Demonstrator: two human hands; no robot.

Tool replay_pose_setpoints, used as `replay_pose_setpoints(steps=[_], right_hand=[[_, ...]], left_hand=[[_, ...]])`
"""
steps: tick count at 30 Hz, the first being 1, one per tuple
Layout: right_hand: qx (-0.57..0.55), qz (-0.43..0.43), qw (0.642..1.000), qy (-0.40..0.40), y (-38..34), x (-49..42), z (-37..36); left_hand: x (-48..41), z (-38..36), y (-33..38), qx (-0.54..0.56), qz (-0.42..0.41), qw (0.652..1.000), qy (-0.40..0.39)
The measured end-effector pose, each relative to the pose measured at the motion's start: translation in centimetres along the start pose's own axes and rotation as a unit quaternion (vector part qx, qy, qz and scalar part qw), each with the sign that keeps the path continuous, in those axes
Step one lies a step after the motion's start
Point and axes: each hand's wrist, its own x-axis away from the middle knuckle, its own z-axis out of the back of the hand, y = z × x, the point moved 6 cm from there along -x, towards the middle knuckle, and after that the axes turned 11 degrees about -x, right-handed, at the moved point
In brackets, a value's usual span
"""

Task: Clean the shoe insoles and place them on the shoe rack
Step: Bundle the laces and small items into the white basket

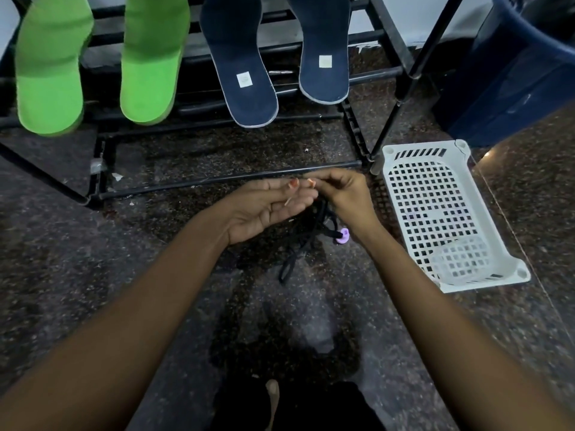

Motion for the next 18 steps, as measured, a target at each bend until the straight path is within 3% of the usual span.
replay_pose_setpoints(steps=[3, 6, 12, 18], right_hand=[[-0.016, -0.025, 0.999, 0.013, 1.2, 1.4, -1.0], [0.047, -0.021, 0.999, 0.005, 1.9, 2.7, -1.9], [0.224, 0.130, 0.965, -0.043, -0.1, 3.9, -2.6], [0.260, 0.152, 0.951, -0.072, -2.0, 3.9, -1.3]], left_hand=[[-0.3, -0.1, 1.1, 0.109, -0.062, 0.992, 0.023], [-0.7, 0.0, 1.5, 0.115, -0.099, 0.987, 0.045], [-1.2, 0.2, 1.0, -0.006, -0.131, 0.987, 0.094], [-1.2, -0.3, 0.2, -0.202, -0.104, 0.966, 0.123]])
